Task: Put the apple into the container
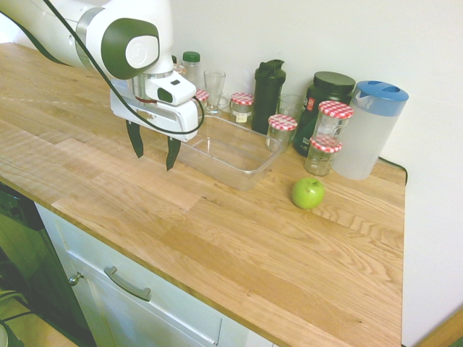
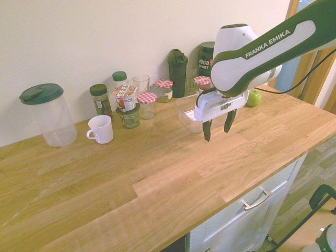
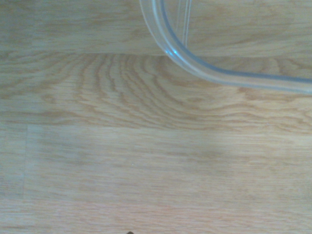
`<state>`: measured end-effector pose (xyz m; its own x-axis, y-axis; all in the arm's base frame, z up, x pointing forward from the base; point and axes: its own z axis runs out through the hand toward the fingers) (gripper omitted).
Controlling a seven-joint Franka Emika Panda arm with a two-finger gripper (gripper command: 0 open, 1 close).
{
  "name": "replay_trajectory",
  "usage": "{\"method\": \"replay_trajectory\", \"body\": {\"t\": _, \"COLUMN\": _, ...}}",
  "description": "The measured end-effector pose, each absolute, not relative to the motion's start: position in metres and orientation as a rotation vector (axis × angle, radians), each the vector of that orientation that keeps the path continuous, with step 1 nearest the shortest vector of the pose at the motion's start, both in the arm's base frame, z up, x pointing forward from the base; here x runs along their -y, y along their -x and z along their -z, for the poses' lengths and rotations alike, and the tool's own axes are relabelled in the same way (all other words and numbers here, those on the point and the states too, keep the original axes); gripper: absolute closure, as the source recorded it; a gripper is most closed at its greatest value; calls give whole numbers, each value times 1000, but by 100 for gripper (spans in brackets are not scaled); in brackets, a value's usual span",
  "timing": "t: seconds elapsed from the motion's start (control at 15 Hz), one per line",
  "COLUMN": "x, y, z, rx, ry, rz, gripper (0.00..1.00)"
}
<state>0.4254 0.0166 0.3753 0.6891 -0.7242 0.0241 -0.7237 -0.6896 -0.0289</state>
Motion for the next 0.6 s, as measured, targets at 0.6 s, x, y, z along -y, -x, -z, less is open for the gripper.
{"method": "replay_trajectory", "body": {"t": 0.6, "x": 79, "y": -451, "z": -500, "rx": -1160, "ry": 2871, "rz": 136, "gripper": 0}}
